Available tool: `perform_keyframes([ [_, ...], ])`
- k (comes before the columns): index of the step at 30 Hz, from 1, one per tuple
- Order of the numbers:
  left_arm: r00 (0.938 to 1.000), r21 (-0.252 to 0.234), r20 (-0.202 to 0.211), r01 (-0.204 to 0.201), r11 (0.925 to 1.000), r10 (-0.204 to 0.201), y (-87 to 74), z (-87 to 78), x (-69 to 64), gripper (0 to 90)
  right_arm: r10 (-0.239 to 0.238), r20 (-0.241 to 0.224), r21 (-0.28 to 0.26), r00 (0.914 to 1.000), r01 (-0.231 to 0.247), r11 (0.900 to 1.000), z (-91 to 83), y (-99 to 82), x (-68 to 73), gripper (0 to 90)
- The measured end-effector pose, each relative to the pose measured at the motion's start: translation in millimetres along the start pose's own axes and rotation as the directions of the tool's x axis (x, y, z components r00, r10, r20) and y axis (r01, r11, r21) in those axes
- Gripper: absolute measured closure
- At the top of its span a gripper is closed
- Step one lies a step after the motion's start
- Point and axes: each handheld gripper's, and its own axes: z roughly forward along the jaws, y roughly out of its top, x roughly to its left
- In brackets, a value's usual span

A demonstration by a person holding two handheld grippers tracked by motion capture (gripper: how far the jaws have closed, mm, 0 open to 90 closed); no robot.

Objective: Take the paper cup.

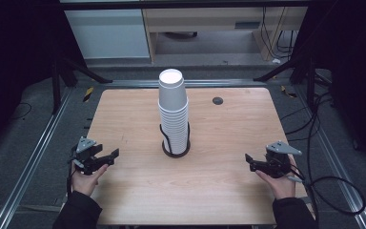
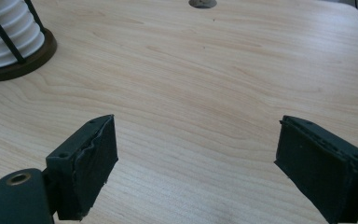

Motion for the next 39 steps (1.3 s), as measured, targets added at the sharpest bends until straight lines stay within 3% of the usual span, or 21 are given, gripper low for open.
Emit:
perform_keyframes([
  [4, 1.0, 0.012, 0.008, 0.004, 0.9999, -0.004, -0.4, 1.5, 0.0, 24.8, 0.001, -0.003, -0.015, 1.0, -0.001, 0.9999, -2.5, 4.0, 0.3, 12.1],
  [12, 0.9998, 0.022, -0.019, -0.001, 0.9998, 0.002, -0.1, -0.5, 1.9, 27.1, -0.013, -0.01, -0.062, 0.9999, 0.012, 0.998, -11.8, 20.4, 2.5, 11.3],
  [20, 0.9991, -0.01, -0.035, -0.023, 0.9997, 0.023, -0.9, 0.1, 2.8, 32.0, -0.044, -0.045, -0.132, 0.998, 0.037, 0.9905, -24.0, 50.4, 12.1, 12.2],
  [24, 0.999, 0.031, -0.043, -0.01, 0.9995, 0.011, -1.2, 2.1, 2.9, 34.0, -0.068, -0.08, -0.157, 0.9945, 0.055, 0.9861, -29.9, 70.0, 17.7, 12.1],
  [29, 0.9993, 0.043, -0.037, -0.004, 0.9991, 0.005, -1.0, 2.4, 3.1, 34.3, -0.098, -0.109, -0.204, 0.9891, 0.074, 0.9762, -38.2, 95.8, 30.1, 11.8],
  [34, 0.9973, 0.046, -0.072, 0.017, 0.9988, -0.013, -0.3, 0.0, 4.4, 32.1, -0.121, -0.145, -0.254, 0.9821, 0.081, 0.9638, -43.3, 124.4, 47.5, 11.4],
  [39, 0.9958, 0.038, -0.084, 0.04, 0.9985, -0.037, 0.4, -3.6, 7.5, 32.0, -0.131, -0.172, -0.279, 0.9763, 0.08, 0.9571, -41.1, 139.7, 62.2, 11.5],
])
